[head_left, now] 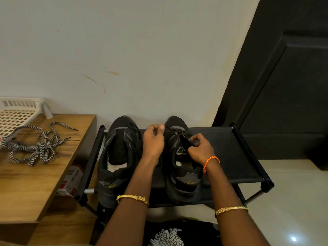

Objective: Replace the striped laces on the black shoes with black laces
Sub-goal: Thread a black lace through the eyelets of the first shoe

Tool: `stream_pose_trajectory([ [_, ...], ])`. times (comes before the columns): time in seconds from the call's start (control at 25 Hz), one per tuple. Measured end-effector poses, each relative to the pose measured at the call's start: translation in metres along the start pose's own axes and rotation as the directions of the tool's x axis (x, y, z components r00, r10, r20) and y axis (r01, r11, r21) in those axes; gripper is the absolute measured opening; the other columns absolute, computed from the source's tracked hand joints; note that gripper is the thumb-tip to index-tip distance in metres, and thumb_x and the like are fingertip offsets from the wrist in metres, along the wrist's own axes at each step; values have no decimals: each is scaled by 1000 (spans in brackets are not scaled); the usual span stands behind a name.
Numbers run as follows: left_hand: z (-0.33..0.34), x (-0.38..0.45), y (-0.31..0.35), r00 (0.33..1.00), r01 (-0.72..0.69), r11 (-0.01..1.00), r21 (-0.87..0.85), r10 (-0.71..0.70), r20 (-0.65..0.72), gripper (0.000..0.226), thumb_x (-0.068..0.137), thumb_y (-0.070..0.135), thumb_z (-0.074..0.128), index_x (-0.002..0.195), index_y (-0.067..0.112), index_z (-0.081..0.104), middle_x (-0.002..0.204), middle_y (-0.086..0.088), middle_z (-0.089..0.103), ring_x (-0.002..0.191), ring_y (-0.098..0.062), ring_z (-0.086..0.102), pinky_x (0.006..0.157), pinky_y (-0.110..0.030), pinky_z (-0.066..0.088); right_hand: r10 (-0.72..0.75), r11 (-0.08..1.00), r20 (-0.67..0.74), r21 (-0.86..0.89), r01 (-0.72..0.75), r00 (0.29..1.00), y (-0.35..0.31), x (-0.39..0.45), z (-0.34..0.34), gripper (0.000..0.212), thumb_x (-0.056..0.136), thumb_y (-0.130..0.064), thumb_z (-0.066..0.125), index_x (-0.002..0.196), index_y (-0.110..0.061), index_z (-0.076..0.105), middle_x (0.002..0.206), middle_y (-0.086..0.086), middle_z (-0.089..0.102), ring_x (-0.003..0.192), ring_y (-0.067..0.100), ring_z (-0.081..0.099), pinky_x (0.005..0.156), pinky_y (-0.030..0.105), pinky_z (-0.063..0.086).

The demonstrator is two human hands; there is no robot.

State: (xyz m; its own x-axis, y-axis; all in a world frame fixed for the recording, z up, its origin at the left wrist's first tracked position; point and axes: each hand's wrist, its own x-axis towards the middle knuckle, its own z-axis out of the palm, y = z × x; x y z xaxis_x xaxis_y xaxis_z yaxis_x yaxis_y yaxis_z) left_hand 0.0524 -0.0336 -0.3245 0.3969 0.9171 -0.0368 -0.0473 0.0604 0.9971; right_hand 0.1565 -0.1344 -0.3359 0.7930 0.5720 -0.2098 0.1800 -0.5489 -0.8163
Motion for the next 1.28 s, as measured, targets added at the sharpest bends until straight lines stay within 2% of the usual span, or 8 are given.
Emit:
stream_pose_trajectory([
  [0.2, -28, 6, 24, 996, -75, 847, -526, 44, -72, 16, 101, 9, 39, 90, 14, 48, 74, 1, 63, 69, -11, 65, 67, -18, 53, -4, 1000, 15, 7, 4, 1000, 0, 0, -1, 25, 78, -8, 58, 89, -29, 52, 113, 16, 56, 97, 29, 57, 59, 24, 39],
  [0.28, -32, 5, 21, 995, -67, 927, -369, 35, -94, 13, 99, 10, 44, 89, 17, 50, 67, 1, 52, 57, -10, 54, 55, -17, 46, -6, 1000, 19, 10, 6, 1000, 0, 1, -1, 25, 79, -8, 59, 89, -30, 51, 113, 16, 56, 96, 28, 57, 56, 23, 39],
  [0.36, -26, 1, 9, 998, -62, 997, 46, 63, -19, 4, 94, 16, 56, 93, 19, 58, 72, 3, 54, 62, -9, 50, 58, -17, 42, -8, 1000, 16, 10, 8, 1000, 0, 1, 0, 25, 79, -9, 60, 89, -30, 51, 112, 15, 57, 95, 27, 57, 56, 23, 39],
  [0.52, -6, -3, -12, 983, -140, 801, 582, 41, 179, 15, 88, 30, 64, 95, 18, 71, 95, -5, 64, 88, -19, 60, 82, -33, 50, 2, 1000, 12, 16, -2, 1000, 0, 2, -1, 25, 78, -8, 60, 90, -29, 53, 112, 15, 58, 95, 27, 58, 56, 23, 40],
  [0.8, -13, 0, -3, 999, 47, 773, 633, -33, -34, 13, 86, 31, 66, 74, 29, 60, 121, 5, 39, 121, -17, 37, 100, -41, 25, 18, 1000, 37, 18, -18, 999, -3, 1, -2, 24, 79, -9, 58, 87, -31, 52, 111, 15, 58, 96, 27, 58, 64, 26, 41],
  [1.0, -16, -1, -2, 993, 18, 809, 588, -83, 85, 16, 88, 27, 59, 72, 25, 62, 73, 23, 52, 91, -10, 51, 96, -33, 31, 16, 999, 53, 33, -18, 998, -2, 0, -4, 27, 79, -6, 58, 86, -31, 51, 114, 16, 57, 97, 28, 58, 56, 24, 38],
  [1.2, -18, -3, -4, 963, -81, 786, 613, -97, 251, 29, 97, 42, 45, 93, 22, 66, 88, 4, 65, 97, -20, 60, 100, -47, 41, 8, 1000, 58, 23, -9, 998, -3, -1, -3, 26, 79, -8, 60, 88, -31, 51, 113, 15, 57, 96, 27, 58, 59, 25, 42],
  [1.28, -17, -5, -2, 944, -116, 796, 593, -97, 315, 39, 98, 42, 42, 81, 18, 66, 91, -14, 65, 99, -34, 59, 94, -52, 44, 9, 1000, 49, 15, -10, 999, -4, -1, -2, 26, 79, -9, 61, 91, -30, 52, 113, 15, 57, 95, 26, 58, 59, 24, 42],
])
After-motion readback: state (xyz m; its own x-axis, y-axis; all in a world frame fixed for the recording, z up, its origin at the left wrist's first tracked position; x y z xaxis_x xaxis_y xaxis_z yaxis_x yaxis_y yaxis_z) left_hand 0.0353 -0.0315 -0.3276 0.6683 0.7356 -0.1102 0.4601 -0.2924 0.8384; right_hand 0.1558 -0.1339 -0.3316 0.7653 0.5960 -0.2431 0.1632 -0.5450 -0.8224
